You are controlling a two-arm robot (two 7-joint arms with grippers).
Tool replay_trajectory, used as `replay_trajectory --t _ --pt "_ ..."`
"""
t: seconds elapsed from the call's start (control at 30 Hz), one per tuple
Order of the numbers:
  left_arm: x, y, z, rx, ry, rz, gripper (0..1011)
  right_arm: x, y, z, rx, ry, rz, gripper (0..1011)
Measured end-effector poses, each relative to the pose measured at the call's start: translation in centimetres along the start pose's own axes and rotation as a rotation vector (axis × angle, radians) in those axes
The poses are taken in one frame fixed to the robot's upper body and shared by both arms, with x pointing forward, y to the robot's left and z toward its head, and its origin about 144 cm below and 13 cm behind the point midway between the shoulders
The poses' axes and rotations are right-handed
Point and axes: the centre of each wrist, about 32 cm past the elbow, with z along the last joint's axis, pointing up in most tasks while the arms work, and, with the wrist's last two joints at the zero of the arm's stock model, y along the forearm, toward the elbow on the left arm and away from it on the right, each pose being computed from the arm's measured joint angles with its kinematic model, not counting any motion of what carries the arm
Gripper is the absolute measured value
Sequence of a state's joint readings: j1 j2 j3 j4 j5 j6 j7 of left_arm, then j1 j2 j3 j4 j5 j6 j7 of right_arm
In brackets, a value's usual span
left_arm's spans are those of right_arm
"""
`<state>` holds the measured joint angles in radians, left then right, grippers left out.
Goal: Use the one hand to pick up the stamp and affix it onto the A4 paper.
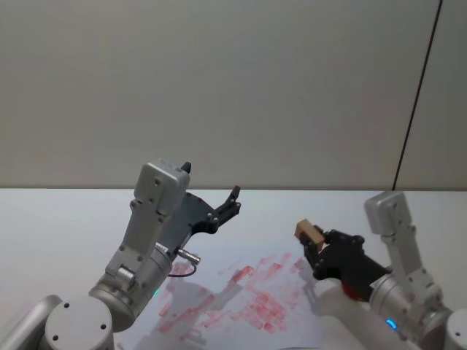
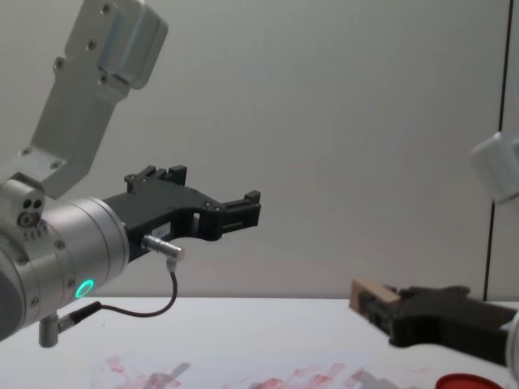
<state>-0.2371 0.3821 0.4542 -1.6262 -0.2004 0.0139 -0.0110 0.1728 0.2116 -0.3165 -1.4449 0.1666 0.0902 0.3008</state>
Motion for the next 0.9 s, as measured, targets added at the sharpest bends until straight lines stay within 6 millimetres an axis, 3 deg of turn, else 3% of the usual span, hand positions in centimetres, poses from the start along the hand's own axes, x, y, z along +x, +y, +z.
replay_trajectory --t 0.37,0.9 --pt "0.0 0.0 0.0 0.0 0.0 0.0 1002 1.5 -1.6 0.4 0.004 -0.002 -0.056 217" --pt "0.0 0.0 0.0 0.0 0.0 0.0 1002 2.8 -3.6 -1.1 -0.075 -0.003 -0.099 217"
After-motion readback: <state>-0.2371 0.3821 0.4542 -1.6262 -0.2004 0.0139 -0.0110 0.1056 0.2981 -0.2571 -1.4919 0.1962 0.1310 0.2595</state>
